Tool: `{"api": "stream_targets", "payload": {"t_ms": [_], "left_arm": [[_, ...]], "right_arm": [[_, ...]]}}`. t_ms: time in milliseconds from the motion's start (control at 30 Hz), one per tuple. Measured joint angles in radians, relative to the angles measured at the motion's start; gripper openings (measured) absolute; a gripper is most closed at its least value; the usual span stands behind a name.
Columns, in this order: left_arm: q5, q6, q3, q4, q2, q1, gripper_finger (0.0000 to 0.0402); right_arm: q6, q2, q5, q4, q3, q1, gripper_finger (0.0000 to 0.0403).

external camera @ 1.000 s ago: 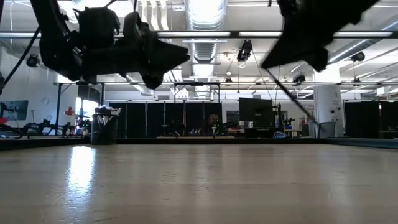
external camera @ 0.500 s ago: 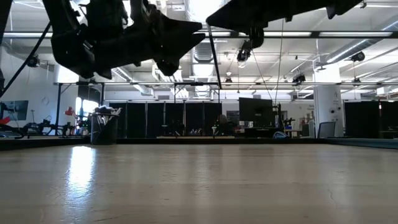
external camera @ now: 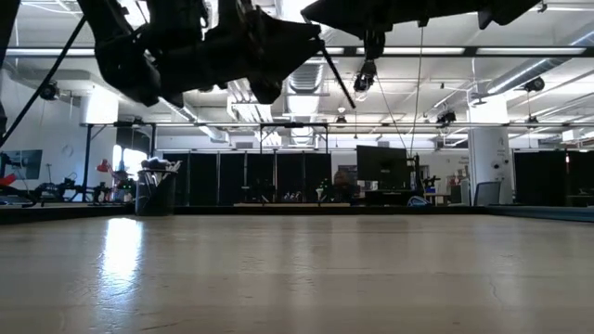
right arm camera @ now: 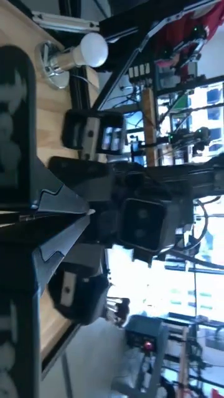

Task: Put items in baskets/containers
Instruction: Put the black eyeshadow brush into the black pen holder

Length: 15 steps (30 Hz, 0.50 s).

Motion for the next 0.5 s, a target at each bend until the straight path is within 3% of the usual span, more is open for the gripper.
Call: {"api": "stream_targets", "payload": {"t_ms": [100,233,500], "left_arm": [[0.0,0.027,0.021,-0.04,0.001,-0.002,0.0089],[-0.041,0.056,0.007,-0.043,-0.028,0.002,0.0016],[-0.188,0.088,-0.1,-0.079,-0.159,0.077,0.0005]], "right_arm": [[-0.02,0.0,-0.002,0.008,0.0,-0.001,0.0008],[-0.011,-0.005,0.02,0.014,0.0,-0.009,0.0009],[-0.072,-0.059,0.031,-0.054,0.0,-0.036,0.0052]]}}
